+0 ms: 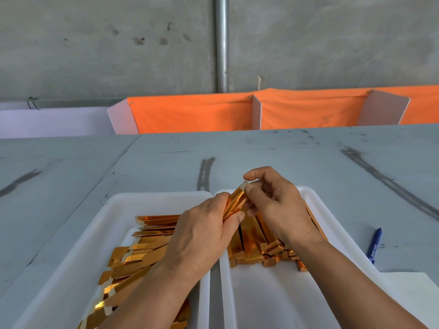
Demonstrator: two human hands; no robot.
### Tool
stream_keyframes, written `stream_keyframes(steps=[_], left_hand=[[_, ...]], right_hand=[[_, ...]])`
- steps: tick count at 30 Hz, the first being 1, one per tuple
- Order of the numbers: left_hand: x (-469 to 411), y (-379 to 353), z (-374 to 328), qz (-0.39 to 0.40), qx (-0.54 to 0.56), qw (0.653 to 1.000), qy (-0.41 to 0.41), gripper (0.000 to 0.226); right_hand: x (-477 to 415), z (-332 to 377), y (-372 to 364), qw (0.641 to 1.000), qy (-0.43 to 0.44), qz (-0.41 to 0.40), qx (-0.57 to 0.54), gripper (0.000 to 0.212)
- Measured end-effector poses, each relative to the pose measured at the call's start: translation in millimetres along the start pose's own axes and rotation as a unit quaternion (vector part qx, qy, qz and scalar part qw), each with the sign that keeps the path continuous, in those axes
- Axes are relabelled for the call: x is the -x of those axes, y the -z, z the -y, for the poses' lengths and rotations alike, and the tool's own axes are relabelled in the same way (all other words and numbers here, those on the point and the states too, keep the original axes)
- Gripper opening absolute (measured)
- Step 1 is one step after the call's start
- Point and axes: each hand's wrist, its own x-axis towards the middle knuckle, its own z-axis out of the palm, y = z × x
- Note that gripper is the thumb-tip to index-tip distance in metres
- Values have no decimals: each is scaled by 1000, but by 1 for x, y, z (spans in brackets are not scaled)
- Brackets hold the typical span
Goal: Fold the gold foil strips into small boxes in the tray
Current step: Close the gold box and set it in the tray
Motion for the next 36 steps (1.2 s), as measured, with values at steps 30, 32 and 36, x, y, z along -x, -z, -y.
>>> stream_keyframes(steps=[30, 32, 36], left_hand=[[0, -2, 9, 0, -6, 999, 42, 51], [0, -3, 8, 9, -7, 999, 39, 51], [1, -3, 9, 12, -16, 999, 49, 48]], right_hand=[[-1, 6, 1, 998, -25, -39, -44, 23], [-1, 6, 1, 998, -25, -38, -45, 22], [-1, 7, 3, 999, -19, -28, -43, 21]])
